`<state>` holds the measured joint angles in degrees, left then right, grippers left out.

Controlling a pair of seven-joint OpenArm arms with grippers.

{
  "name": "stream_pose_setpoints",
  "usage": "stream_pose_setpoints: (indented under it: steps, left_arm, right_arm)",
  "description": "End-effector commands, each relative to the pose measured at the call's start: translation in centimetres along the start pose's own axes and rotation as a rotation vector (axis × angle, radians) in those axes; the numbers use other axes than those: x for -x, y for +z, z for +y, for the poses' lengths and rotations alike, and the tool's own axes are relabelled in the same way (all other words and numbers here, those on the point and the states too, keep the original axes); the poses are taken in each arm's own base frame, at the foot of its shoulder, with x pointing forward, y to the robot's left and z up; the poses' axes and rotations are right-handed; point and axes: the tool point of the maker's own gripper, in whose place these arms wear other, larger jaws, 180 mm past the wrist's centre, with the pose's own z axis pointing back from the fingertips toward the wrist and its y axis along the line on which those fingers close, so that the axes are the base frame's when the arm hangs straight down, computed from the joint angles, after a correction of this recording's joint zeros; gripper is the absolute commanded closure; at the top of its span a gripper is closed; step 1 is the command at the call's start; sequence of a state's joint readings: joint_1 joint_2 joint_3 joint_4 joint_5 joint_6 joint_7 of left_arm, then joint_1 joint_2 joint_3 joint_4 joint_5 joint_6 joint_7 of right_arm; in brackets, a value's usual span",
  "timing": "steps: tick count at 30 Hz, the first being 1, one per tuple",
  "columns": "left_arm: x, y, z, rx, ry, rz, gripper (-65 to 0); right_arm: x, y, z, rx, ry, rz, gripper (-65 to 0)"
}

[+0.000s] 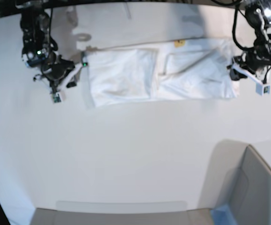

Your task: Layout the t-shirt on the table in an organized manner, then fold the t-shirt properly

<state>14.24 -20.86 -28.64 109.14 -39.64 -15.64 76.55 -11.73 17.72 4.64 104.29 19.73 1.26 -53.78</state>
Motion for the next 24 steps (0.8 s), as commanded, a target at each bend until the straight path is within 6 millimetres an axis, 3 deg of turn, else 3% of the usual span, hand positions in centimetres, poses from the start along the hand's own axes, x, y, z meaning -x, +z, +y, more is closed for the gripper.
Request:
stream_pose_setpoints:
  steps: [1,10,14,17,24]
  left_arm:
    - [-1.3,0.5,0.0,0.001,-0.016,-0.039,-21.0]
    - [-0.8,0.3,-2.8,0.129,-0.163,-0.053,-21.9]
    - [-0.5,0.2,-3.1,0.141,-0.165,-0.058,-30.2]
    - [-0.7,0.3,-2.7,0.133,-0.145,-0.070,-34.0]
    - [-1.0,1.1,-1.0,0.097,-0.131,-0.099,-32.1]
  right_arm:
    - [-1.3,0.3,-0.2,0.002,0.008,-0.043,-6.5]
    - [-1.2,0.3,-0.2,0.002,0.007,-0.040,-6.5]
    - [-1.2,0.4,-0.3,0.003,0.008,-0.040,-6.5]
    - [-1.2,0.4,-0.3,0.004,0.010,-0.040,-6.5]
    - [-1.1,0.5,-0.8,0.014,0.023,-0.036,-6.5]
